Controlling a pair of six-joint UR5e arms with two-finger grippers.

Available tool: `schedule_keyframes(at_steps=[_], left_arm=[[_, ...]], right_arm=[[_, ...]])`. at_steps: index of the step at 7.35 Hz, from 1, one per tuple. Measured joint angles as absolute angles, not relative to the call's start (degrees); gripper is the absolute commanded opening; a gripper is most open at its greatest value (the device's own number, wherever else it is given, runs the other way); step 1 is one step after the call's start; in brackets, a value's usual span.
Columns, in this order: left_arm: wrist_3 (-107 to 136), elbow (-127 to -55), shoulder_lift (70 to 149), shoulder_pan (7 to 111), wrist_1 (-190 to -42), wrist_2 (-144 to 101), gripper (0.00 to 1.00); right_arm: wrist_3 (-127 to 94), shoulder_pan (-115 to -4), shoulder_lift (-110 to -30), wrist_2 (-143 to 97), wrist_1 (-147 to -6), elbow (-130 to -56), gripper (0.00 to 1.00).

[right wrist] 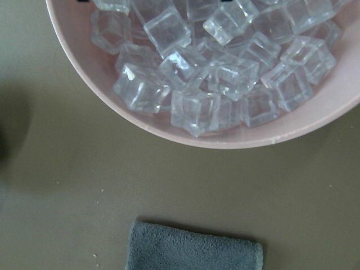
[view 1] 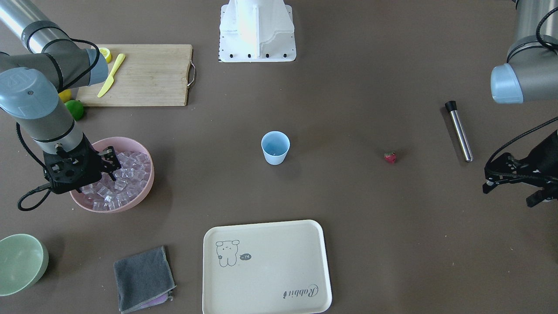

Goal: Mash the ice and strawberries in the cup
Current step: 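Lower the right gripper into the bowl and grasp another ice cube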

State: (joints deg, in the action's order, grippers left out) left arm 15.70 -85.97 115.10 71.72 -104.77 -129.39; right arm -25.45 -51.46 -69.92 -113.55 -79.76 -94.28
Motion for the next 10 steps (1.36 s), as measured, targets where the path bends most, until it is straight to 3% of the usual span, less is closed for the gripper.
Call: schedule_keyframes(at_steps=[6, 9, 10], left_arm=[[15.79, -86.27, 115.08, 71.48, -104.85, -128.9, 0.98], [15.69, -85.96, 115.0, 70.89, -104.85, -128.54, 0.98], [15.66, -85.81, 114.98, 70.87, -104.87, -128.51, 0.98]], right_arm=[[-25.38, -52.19, -69.85, -114.74, -79.84, -93.59, 0.77], [-25.37, -52.21, -69.87, -114.71, -79.48, -92.83, 0.38], [-25.39, -52.21, -69.86, -114.71, -79.44, -92.83, 0.33]])
